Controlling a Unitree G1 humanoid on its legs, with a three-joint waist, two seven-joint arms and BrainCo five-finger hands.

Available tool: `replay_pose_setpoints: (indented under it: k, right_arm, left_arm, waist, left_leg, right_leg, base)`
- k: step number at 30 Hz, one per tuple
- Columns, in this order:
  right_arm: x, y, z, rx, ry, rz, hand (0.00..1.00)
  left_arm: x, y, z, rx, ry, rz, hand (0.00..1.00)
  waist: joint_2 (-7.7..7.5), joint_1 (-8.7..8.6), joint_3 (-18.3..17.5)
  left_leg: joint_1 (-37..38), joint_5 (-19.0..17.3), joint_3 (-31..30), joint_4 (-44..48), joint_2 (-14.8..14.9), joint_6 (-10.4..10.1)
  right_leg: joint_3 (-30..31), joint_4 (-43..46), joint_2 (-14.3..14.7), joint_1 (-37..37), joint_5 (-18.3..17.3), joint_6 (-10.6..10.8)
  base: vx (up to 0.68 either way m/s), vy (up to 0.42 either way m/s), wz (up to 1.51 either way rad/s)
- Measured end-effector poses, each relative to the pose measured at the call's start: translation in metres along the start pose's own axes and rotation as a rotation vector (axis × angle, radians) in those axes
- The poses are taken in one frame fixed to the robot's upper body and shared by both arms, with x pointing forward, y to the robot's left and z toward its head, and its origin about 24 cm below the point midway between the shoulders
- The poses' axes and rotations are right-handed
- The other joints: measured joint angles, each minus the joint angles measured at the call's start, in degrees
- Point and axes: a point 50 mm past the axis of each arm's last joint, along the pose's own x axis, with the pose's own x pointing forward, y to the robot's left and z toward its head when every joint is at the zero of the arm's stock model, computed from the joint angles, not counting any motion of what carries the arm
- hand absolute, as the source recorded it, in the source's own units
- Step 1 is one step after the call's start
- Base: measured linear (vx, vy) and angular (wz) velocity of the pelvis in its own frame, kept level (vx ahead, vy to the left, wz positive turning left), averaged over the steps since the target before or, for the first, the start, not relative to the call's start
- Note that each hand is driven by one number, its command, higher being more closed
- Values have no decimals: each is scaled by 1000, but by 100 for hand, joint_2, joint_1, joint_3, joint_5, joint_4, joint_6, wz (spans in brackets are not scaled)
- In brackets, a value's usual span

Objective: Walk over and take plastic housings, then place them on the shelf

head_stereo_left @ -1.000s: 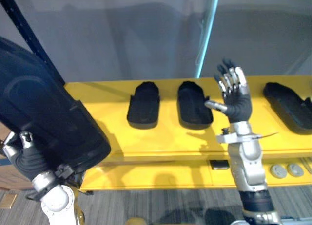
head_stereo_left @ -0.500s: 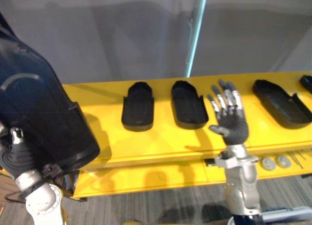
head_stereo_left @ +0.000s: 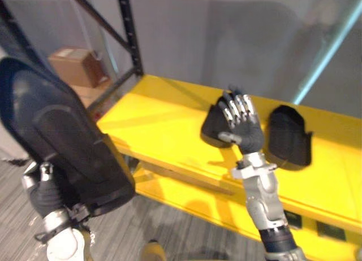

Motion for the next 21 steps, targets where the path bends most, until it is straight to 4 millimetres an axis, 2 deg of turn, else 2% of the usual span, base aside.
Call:
replay_pose_setpoints:
  k: [1, 2, 4, 5, 6, 7, 8, 9, 10, 11, 12, 14, 18, 19, 21]
  right_arm:
    - [-5, -5, -1, -12, 9, -37, 0]
    - [-14, -13, -1, -36, 24, -89, 0]
    - [-28, -19, -4, -35, 56, -151, 0]
    - [-34, -18, -6, -20, 66, -170, 0]
    - [-37, -16, -7, -9, 66, -182, 0]
    - [-42, -10, -6, 4, 65, -189, 0]
    - [-42, -7, -5, -3, 62, -182, 0]
    - [-41, 0, 1, -13, 41, -155, 0]
    - [-40, 1, 5, -20, 27, -147, 0]
    - [-40, 0, 10, -31, 8, -144, 0]
    - [-41, -5, 14, -48, -1, -157, 0]
    - [-48, -15, 15, -51, 7, -211, 0]
    - [-52, -27, 24, -98, -30, -254, 0]
    - [-51, -28, 25, -104, -36, -256, 0]
    - [-52, -28, 25, -98, -37, -254, 0]
  left_arm:
    - [4, -11, 2, -34, -17, -32, 100]
    - [8, -21, 2, -37, -27, -69, 100]
    - [14, -27, 3, -25, -50, -113, 100]
    - [17, -24, 4, -9, -55, -128, 100]
    - [18, -24, 3, -6, -52, -136, 100]
    - [20, -27, 1, -3, -43, -154, 100]
    - [21, -29, 0, -4, -38, -160, 100]
    - [20, -33, -1, -10, -27, -176, 100]
    - [19, -36, -2, -15, -21, -182, 100]
    - [15, -40, -6, -25, -1, -189, 100]
    - [10, -49, -9, -42, 22, -213, 100]
    - [6, -57, -9, -48, 27, -247, 100]
    - [3, -57, -9, -45, 25, -245, 100]
    - [3, -57, -9, -45, 27, -242, 100]
    - [2, -55, -10, -43, 33, -238, 100]
  waist:
    - [18, -96, 57]
    - [80, -171, 85]
    - [188, -177, 80]
    - [199, -196, 109]
    - [237, -216, 131]
    - [221, -279, 125]
    - [206, -319, 127]
    - [118, -395, 105]
    - [64, -405, 77]
    - [64, -441, 69]
    - [164, -484, 89]
    - [306, -495, 142]
    - [302, -495, 136]
    - [269, -488, 149]
    - [205, -492, 154]
  left_leg:
    - [9, -13, 57, -11, -91, 22]
    - [14, -36, 70, -17, -160, 87]
    - [77, -54, 195, -172, -149, 179]
    - [170, -42, 237, -357, -159, 182]
    - [189, -15, 214, -454, -164, 216]
    - [191, 123, 78, -683, -188, 247]
    - [182, 200, -26, -807, -216, 254]
    - [121, 408, -187, -1092, -342, 255]
    - [72, 494, -266, -1181, -437, 252]
    - [22, 629, -377, -1319, -524, 251]
    - [33, 908, -521, -1642, -549, 256]
    - [-17, 1147, -700, -1820, -500, 195]
    - [67, 1158, -734, -1818, -412, 179]
    - [107, 1155, -722, -1817, -421, 178]
    - [146, 1100, -709, -1779, -482, 208]
  right_leg:
    - [95, -45, -85, -28, 92, 32]
    - [125, -7, -128, -67, 228, -26]
    - [213, 65, -145, -226, 465, -284]
    - [495, -16, -71, -286, 596, -380]
    - [708, -102, 4, -298, 550, -387]
    - [1179, -379, 317, -282, 306, -383]
    - [1341, -511, 477, -283, 234, -375]
    - [1582, -792, 809, -373, 180, -464]
    - [1559, -885, 840, -424, 56, -497]
    - [1544, -993, 830, -418, -34, -281]
    - [1465, -1010, 922, -470, -45, -303]
    - [1314, -907, 1014, -501, 12, -284]
    - [1417, -670, 1086, -502, -54, -386]
    - [1502, -597, 1069, -508, -124, -440]
    - [1533, -487, 992, -501, -304, -404]
  base:
    - [-42, 118, -24]
    - [-62, 154, -17]
    - [-87, 189, -22]
    - [-74, 150, -25]
    - [-72, 96, 7]
    - [-65, 20, 36]
    - [-98, -38, 71]
    - [-91, -71, 65]
    - [-76, -86, 74]
    - [-10, -71, 65]
    - [10, -57, 62]
    - [53, -69, 46]
    - [52, -61, 9]
    - [0, 0, 0]
    - [10, -10, -2]
